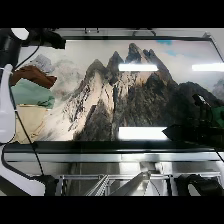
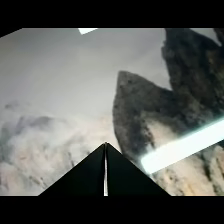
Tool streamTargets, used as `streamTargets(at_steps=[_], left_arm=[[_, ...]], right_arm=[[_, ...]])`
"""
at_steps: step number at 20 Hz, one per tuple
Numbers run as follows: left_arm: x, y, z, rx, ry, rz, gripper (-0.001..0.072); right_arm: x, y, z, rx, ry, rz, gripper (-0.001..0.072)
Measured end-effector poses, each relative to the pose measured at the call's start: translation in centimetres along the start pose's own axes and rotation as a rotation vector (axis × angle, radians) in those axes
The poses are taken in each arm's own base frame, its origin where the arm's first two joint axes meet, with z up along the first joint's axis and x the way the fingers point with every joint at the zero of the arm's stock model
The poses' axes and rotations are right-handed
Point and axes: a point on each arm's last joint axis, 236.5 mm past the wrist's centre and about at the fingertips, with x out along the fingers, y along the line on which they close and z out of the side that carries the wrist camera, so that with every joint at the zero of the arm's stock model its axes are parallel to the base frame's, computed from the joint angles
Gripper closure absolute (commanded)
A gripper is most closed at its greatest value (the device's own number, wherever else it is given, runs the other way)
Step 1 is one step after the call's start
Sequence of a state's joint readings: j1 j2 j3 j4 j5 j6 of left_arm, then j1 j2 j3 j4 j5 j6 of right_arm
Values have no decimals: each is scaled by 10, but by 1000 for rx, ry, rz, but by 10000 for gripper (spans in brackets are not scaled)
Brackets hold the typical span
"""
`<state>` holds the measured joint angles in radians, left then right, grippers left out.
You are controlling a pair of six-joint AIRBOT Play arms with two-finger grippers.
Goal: Fold the shirts.
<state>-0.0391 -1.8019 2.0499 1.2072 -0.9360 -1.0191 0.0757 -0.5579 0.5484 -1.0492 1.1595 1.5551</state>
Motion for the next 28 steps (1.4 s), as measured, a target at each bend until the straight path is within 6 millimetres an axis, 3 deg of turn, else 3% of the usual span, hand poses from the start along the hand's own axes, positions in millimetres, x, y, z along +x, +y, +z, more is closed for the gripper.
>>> streamTargets(at_steps=[2,4,5,6,7,10,14,18,22,23,24,25,26,28], left_arm=[[-13,-4,-3,-33,1,-26,684],[-12,15,-22,-89,24,-14,683],[-7,29,-35,-117,35,1,604],[0,44,-47,-143,44,20,341],[10,60,-58,-158,44,41,131],[40,108,-75,-160,10,126,112],[86,164,-122,-84,31,282,115],[128,182,-185,-36,107,337,183],[145,196,-225,-31,167,373,184],[145,201,-231,-35,177,387,227],[144,204,-235,-36,184,399,450],[144,207,-240,-34,195,407,588],[144,208,-242,-31,203,412,683],[144,202,-243,-26,227,403,683]], right_arm=[[0,0,1,0,-5,-1,694],[0,-1,1,-1,-7,-3,694],[0,-1,2,-1,-8,-3,694],[0,-1,2,-1,-9,-3,694],[0,-1,2,-1,-10,-3,694],[0,0,2,0,-11,-1,694],[0,0,5,0,-20,-1,694],[0,0,15,1,-62,-1,694],[-1,1,19,3,-80,3,694],[-1,1,19,4,-81,5,694],[-1,1,19,4,-82,6,694],[-1,2,20,5,-85,9,694],[-1,2,20,5,-85,9,694],[-1,2,21,6,-88,9,694]])
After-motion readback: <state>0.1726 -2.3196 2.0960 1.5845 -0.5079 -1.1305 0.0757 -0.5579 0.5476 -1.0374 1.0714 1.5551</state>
